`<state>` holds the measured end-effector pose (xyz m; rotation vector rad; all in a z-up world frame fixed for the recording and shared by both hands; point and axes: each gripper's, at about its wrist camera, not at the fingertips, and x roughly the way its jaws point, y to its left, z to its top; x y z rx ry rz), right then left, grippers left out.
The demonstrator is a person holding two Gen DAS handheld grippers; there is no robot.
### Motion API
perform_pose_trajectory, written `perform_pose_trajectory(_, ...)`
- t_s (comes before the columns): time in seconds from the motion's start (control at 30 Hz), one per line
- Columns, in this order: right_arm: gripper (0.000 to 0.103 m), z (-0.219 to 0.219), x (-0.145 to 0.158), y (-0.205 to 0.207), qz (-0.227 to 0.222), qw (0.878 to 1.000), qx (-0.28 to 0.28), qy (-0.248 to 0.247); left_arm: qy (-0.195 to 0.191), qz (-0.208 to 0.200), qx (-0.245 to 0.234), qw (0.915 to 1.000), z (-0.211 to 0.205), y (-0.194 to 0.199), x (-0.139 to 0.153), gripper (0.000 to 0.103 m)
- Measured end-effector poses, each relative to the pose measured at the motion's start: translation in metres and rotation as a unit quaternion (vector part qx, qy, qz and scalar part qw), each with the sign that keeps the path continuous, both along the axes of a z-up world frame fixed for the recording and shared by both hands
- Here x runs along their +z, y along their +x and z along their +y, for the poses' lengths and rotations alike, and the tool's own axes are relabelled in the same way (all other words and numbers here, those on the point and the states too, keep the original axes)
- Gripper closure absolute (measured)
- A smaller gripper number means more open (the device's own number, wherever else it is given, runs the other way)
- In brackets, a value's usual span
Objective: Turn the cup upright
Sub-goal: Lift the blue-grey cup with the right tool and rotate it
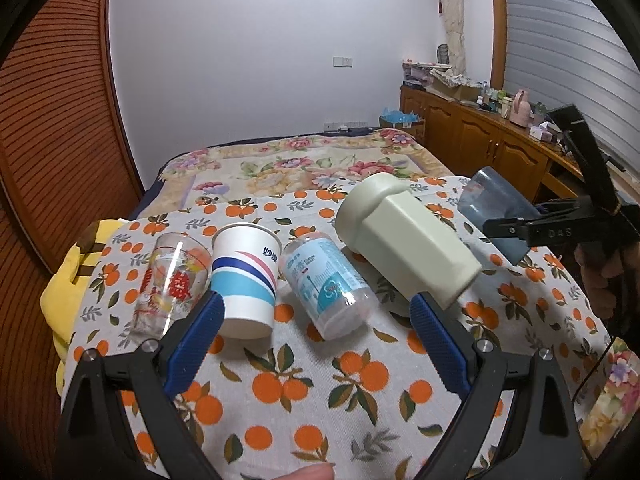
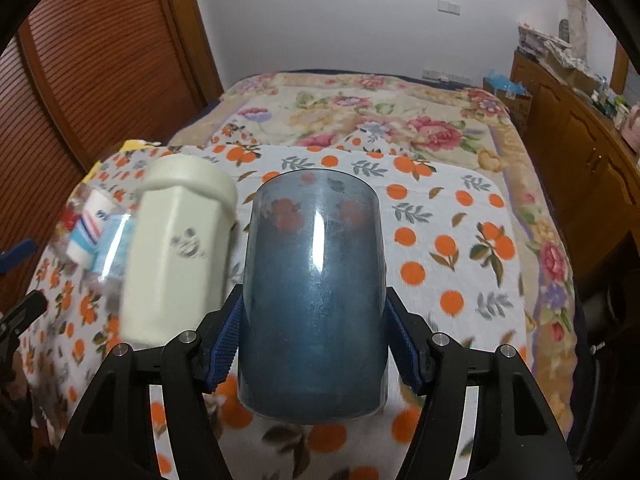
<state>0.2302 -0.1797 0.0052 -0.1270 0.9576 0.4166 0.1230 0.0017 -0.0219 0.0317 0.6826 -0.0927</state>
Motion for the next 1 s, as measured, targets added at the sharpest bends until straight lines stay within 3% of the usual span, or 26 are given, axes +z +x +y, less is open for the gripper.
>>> perform_pose_trajectory(0.27, 0.036, 0.007, 0.009, -0.057, -0.009, 1.0, 0.014, 0.011, -0.003, -0.004, 0.003, 1.0, 0.005, -0.027, 0.004, 0.008)
perform_pose_trajectory(0.53, 0.036, 0.033, -0.001, -0.105, 0.002, 0.999, 0.046, 0.019, -0.003, -0.004, 0.009, 1.0, 0.011, -0.052, 0.002, 0.008)
perform_pose_trajectory(1.0, 0.036, 0.097, -0.033, -0.137, 0.033, 0.995, 0.091, 0.035, -0.007, 0.01, 0.032, 0.9994, 0.032, -0.071, -0.011, 0.008)
